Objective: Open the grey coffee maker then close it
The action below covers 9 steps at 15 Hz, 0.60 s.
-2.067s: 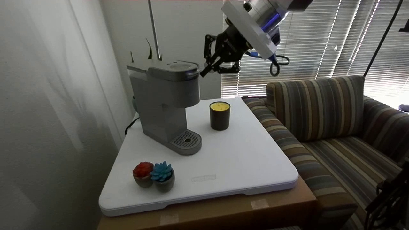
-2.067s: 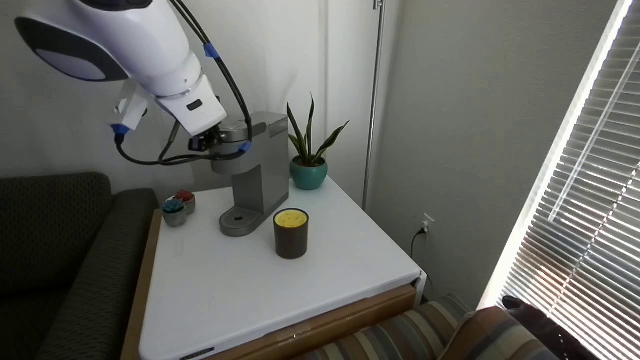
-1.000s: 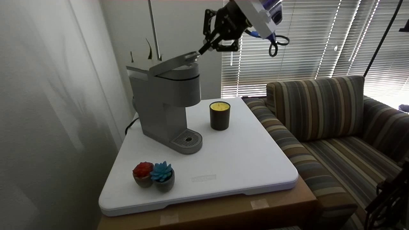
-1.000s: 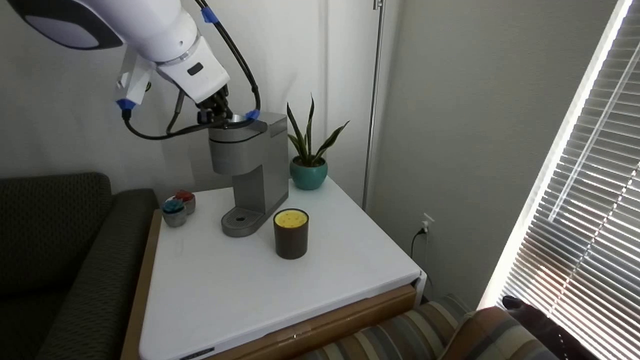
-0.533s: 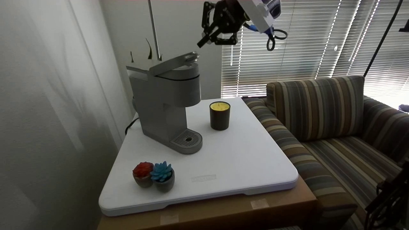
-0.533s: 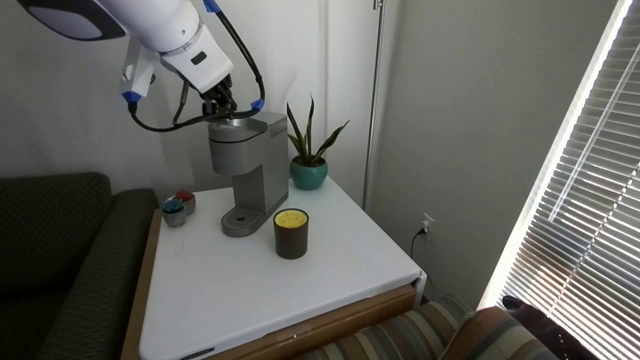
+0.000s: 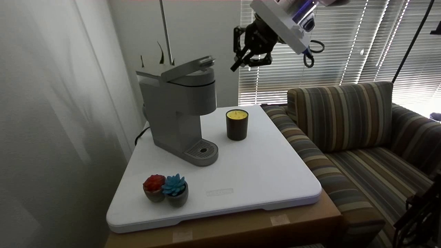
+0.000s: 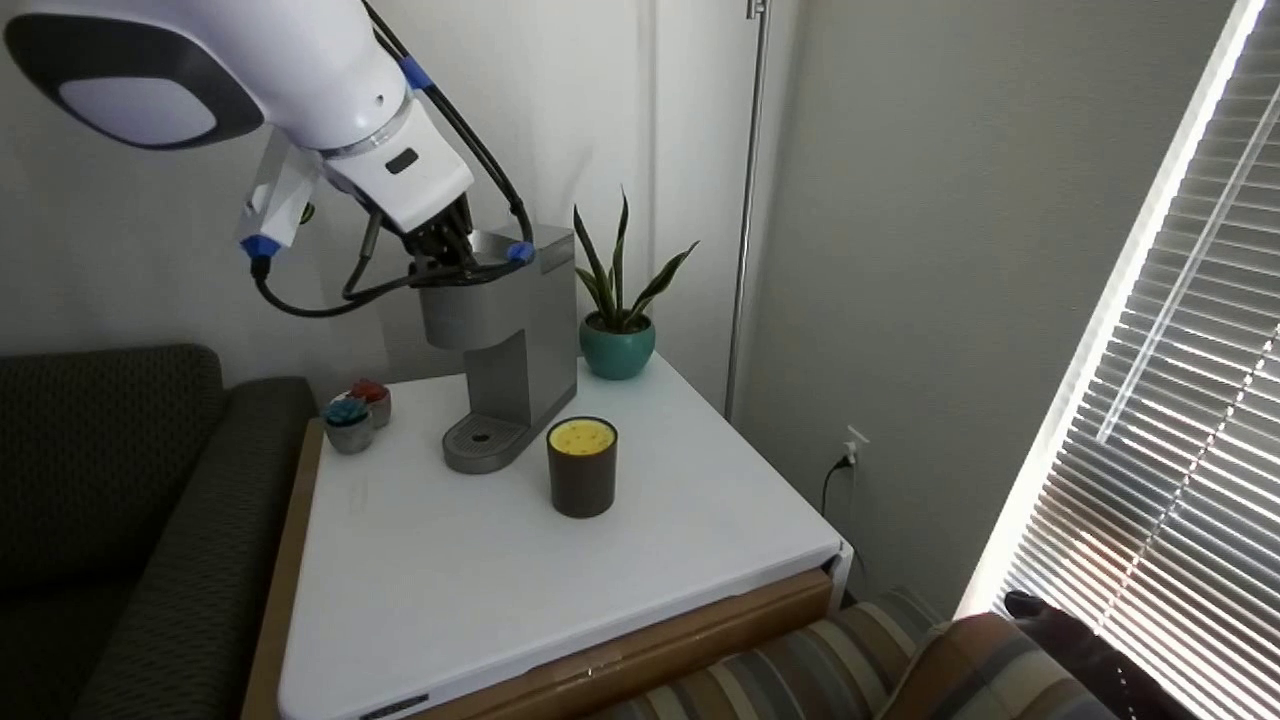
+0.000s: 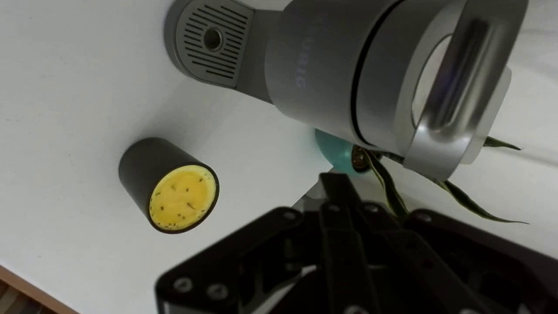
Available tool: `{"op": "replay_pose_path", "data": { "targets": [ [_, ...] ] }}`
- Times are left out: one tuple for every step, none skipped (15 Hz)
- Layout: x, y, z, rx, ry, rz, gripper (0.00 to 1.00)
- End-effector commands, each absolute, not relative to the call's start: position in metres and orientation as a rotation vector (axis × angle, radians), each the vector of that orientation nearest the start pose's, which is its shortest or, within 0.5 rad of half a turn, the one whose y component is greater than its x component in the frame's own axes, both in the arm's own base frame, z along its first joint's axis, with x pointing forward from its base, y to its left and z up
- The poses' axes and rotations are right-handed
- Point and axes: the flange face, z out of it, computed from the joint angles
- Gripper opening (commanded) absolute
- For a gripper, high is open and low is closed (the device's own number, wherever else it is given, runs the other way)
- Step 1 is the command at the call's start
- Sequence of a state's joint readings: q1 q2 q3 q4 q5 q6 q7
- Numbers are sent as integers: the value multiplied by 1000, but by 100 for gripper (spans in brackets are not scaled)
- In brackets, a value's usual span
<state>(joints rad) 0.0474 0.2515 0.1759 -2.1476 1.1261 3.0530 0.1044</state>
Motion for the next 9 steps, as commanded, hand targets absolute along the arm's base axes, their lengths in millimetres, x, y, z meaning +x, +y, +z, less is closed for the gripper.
{"op": "replay_pose_path", "data": {
  "targets": [
    [590,70,333,-2205,1155,-530,0],
    [593,75,336,-2195,1131,-515,0],
    [596,80,337,-2192,1119,-501,0],
    [598,84,338,-2191,1103,-487,0],
    [601,88,338,-2189,1090,-475,0],
    [603,91,339,-2186,1082,-467,0],
    [605,92,337,-2188,1077,-462,0],
    [607,94,334,-2185,1075,-447,0],
    [610,95,331,-2185,1074,-438,0]
  ]
}}
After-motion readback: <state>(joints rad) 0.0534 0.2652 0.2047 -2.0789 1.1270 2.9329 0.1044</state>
